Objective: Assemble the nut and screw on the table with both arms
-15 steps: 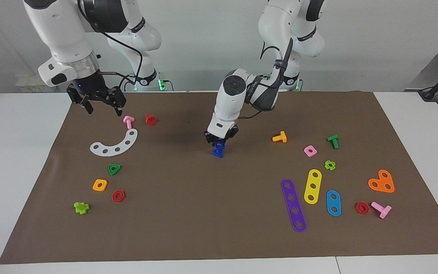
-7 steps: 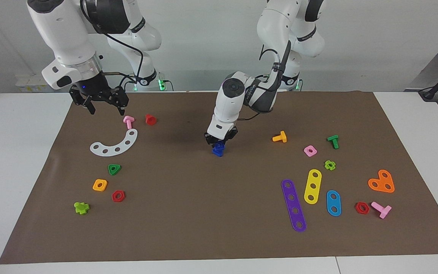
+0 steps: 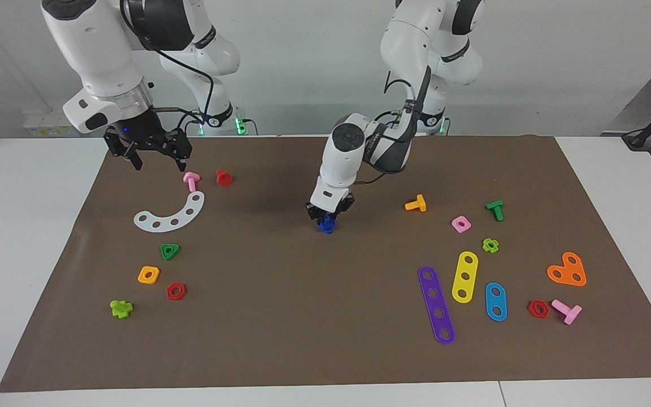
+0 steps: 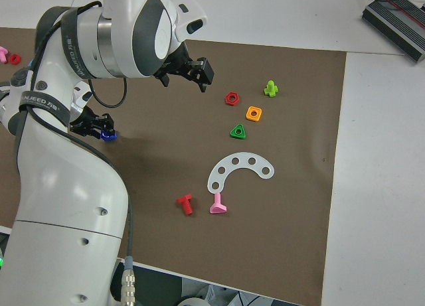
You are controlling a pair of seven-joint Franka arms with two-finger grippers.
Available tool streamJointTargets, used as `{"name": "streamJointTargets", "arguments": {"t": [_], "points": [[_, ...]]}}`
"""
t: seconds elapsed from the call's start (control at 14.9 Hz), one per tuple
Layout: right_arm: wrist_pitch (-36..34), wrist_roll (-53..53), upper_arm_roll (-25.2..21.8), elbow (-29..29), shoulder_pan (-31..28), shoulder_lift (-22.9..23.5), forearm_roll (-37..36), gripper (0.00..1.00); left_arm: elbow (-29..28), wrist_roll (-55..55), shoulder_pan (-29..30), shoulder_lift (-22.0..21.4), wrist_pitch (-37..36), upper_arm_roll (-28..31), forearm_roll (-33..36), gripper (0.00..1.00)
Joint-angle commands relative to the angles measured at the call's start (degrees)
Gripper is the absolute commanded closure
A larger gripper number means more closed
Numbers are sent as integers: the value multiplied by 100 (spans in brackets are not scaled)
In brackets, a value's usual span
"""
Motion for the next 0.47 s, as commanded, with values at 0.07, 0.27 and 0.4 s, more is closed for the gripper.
{"name": "streamJointTargets", "arguments": {"t": [0.07,0.27,0.4], "points": [[-41,-121,29,0,-79,7,141,0,122,59,616,-130,-96,21,-39,0],[-41,-121,37,9,-35,7,141,0,166,434,1285,-656,-684,13,-39,0],[-41,-112,37,9,-35,7,141,0,175,1154,1689,-1025,-1307,21,-39,0]]}}
